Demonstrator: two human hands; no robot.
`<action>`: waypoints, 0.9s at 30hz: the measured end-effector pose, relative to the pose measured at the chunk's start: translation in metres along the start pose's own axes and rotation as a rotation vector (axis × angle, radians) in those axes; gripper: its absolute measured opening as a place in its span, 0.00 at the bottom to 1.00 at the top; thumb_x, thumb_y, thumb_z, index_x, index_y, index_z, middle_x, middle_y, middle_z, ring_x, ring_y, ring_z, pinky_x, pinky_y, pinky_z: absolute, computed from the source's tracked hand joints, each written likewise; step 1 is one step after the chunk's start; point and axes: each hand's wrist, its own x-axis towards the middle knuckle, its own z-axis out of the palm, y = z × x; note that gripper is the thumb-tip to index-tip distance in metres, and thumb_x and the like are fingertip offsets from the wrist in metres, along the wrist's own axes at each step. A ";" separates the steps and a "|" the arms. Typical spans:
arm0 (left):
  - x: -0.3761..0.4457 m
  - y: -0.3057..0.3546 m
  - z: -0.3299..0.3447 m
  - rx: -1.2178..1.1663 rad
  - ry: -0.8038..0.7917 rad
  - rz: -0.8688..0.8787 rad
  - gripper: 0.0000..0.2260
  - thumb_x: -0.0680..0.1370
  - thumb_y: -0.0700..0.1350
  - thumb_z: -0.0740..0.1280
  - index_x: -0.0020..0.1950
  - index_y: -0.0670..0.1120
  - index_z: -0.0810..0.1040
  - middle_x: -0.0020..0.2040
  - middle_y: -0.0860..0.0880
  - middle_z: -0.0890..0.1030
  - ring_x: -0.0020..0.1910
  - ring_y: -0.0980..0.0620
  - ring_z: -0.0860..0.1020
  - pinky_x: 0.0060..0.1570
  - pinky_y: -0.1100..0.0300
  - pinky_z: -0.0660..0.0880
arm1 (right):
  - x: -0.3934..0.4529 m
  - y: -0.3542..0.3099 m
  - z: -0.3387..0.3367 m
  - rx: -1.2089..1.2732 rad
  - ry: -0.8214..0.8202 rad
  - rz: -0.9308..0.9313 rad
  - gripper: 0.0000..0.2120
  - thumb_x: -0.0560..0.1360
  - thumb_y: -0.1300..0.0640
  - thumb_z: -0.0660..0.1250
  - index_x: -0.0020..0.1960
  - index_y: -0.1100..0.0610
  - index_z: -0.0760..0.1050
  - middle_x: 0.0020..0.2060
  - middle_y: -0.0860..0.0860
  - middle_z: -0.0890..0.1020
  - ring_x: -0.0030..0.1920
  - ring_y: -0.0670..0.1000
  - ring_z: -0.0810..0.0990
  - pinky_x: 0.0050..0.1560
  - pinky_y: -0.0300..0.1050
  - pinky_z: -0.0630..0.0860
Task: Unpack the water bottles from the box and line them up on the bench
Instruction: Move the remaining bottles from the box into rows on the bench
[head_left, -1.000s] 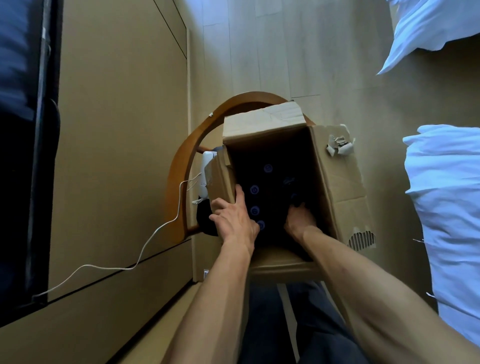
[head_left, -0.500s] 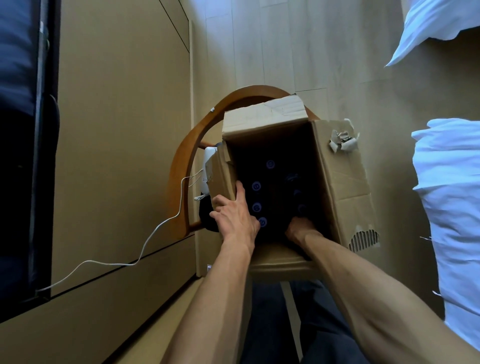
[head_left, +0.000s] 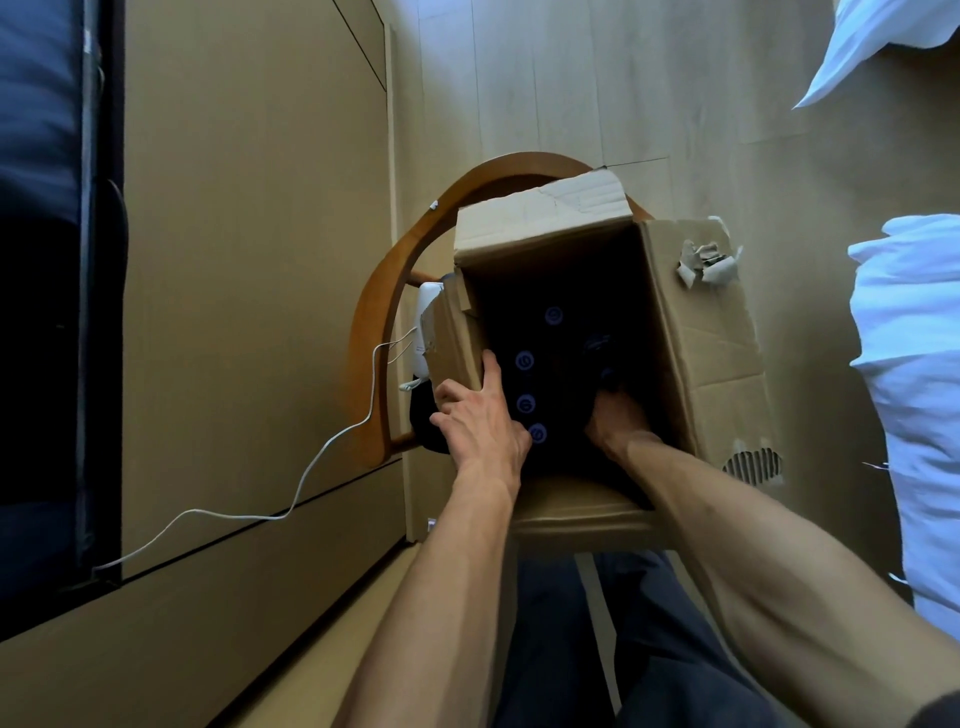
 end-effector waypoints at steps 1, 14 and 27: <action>0.000 0.000 0.000 -0.002 0.002 -0.001 0.42 0.76 0.52 0.65 0.79 0.54 0.40 0.64 0.29 0.66 0.53 0.37 0.78 0.56 0.45 0.74 | 0.004 0.000 0.001 0.000 -0.039 -0.003 0.19 0.81 0.58 0.57 0.71 0.60 0.68 0.69 0.60 0.71 0.68 0.59 0.71 0.66 0.50 0.68; 0.002 0.001 0.001 -0.040 0.003 -0.002 0.41 0.77 0.52 0.66 0.79 0.54 0.41 0.67 0.29 0.65 0.57 0.36 0.77 0.59 0.45 0.73 | 0.028 -0.006 -0.003 0.019 0.015 0.004 0.17 0.82 0.60 0.55 0.68 0.64 0.71 0.66 0.61 0.74 0.67 0.60 0.71 0.67 0.50 0.66; 0.004 -0.003 0.007 -0.094 0.031 0.010 0.41 0.75 0.50 0.67 0.79 0.54 0.43 0.64 0.31 0.68 0.53 0.38 0.78 0.57 0.44 0.75 | 0.034 -0.015 -0.029 -0.141 0.237 -0.172 0.17 0.82 0.63 0.52 0.68 0.61 0.71 0.58 0.62 0.79 0.59 0.62 0.79 0.57 0.53 0.74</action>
